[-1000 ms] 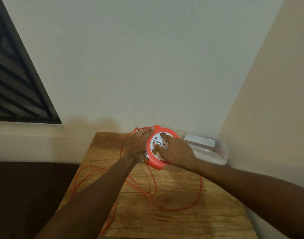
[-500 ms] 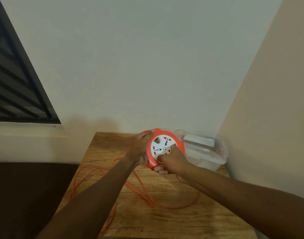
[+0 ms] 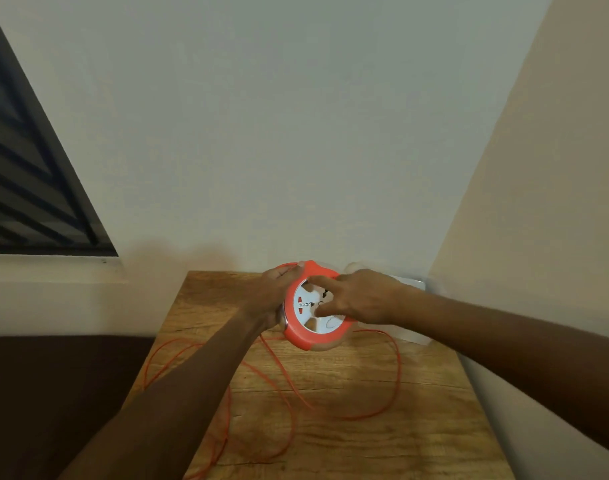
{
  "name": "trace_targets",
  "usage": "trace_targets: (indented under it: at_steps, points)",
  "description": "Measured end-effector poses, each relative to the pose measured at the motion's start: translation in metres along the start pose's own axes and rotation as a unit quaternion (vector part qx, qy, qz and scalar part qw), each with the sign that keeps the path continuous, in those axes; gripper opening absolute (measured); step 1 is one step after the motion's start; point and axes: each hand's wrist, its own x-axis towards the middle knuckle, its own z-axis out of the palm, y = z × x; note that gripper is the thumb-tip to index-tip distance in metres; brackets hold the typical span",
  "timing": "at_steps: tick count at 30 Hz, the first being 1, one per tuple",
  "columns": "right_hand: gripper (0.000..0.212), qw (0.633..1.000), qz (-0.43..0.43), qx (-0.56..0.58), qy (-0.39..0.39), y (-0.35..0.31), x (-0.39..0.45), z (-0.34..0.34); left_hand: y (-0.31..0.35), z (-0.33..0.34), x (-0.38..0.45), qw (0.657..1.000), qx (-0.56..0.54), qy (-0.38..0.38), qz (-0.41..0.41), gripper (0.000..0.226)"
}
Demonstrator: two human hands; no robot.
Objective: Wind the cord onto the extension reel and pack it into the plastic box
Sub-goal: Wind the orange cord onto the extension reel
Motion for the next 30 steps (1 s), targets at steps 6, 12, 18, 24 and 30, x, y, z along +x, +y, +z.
trace_targets:
  at_steps: [6, 12, 18, 24, 30]
  points:
    - [0.071, 0.983, -0.124, -0.132, -0.011, 0.006, 0.014, -0.01, -0.004, 0.0, 0.003, 0.999, -0.008, -0.02, -0.03, 0.033]
    - [0.057, 0.977, -0.12, -0.177, -0.013, -0.003, 0.015, -0.006, -0.001, -0.005, 0.002, 0.999, -0.007, -0.033, -0.017, 0.03]
    - [0.06, 0.96, -0.118, -0.253, 0.001, -0.01, 0.029, 0.001, 0.004, -0.006, 0.0, 0.999, 0.0, -0.046, -0.018, 0.029]
    - [0.063, 0.971, 0.199, 0.122, 0.056, -0.02, 0.037, 0.019, -0.004, -0.002, 0.004, 0.999, -0.047, 0.006, 0.025, 0.033]
    - [0.018, 0.521, 0.454, 0.709, 0.14, -0.052, 0.056, 0.029, -0.011, 0.003, 0.001, 0.995, -0.033, 0.077, 0.063, 0.029]
